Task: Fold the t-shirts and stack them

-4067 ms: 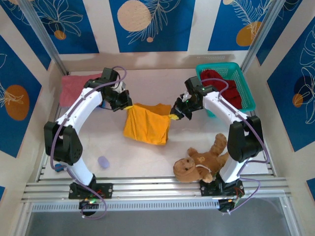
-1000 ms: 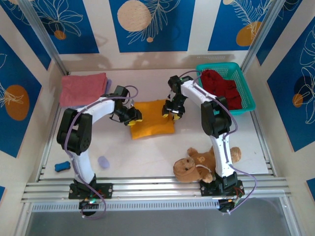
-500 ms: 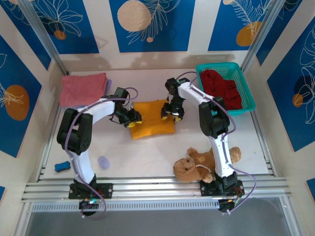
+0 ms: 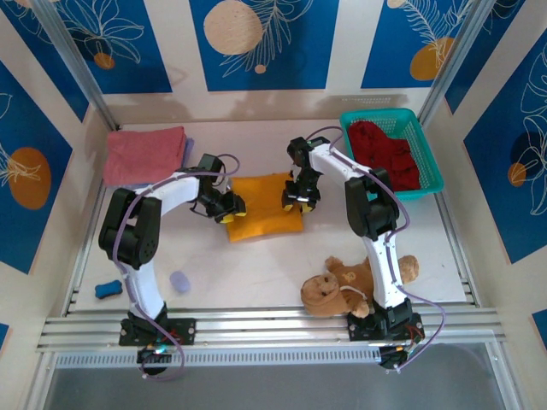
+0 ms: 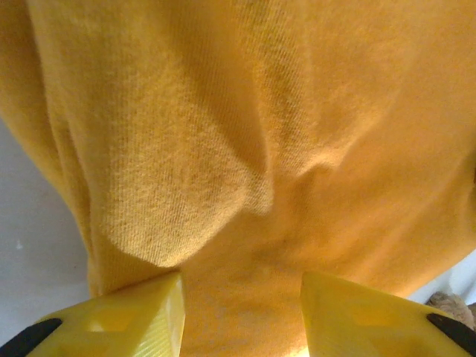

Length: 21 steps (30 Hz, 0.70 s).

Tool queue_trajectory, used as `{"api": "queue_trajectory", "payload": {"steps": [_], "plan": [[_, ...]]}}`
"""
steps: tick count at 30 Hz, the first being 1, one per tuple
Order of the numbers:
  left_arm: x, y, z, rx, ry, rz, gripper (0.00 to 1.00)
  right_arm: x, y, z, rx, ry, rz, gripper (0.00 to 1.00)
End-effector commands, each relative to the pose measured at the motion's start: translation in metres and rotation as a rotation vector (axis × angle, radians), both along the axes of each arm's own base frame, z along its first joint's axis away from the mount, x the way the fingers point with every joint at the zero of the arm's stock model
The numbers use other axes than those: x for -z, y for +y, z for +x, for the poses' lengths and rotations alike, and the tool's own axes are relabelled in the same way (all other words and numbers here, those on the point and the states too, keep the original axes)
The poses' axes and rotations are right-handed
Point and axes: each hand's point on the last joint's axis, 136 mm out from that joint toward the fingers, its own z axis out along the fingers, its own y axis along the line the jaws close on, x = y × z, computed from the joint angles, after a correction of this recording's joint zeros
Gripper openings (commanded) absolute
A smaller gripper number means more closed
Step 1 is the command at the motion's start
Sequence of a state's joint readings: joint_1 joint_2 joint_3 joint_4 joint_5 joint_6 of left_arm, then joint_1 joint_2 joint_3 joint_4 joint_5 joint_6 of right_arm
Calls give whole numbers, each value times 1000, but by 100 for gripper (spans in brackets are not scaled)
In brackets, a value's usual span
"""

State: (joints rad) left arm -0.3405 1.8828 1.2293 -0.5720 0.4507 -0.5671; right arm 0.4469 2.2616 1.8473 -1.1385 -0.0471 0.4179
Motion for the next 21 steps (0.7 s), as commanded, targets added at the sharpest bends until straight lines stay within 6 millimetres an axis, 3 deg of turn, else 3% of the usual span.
{"api": "queue_trajectory", "payload": {"steps": [1,12,18,21], "plan": [[2,5,-1,-7,1,8,44,-19,8,-7,-22,1,47,45],[4,5,-5,-9,6,6,44,-38,18,-9,-40,-8,94,16],[5,7,-8,-10,9,16,44,-53,29,-12,12,19,303,5],[9,8,-10,-10,22,18,44,-51,27,-11,79,47,421,2]]}}
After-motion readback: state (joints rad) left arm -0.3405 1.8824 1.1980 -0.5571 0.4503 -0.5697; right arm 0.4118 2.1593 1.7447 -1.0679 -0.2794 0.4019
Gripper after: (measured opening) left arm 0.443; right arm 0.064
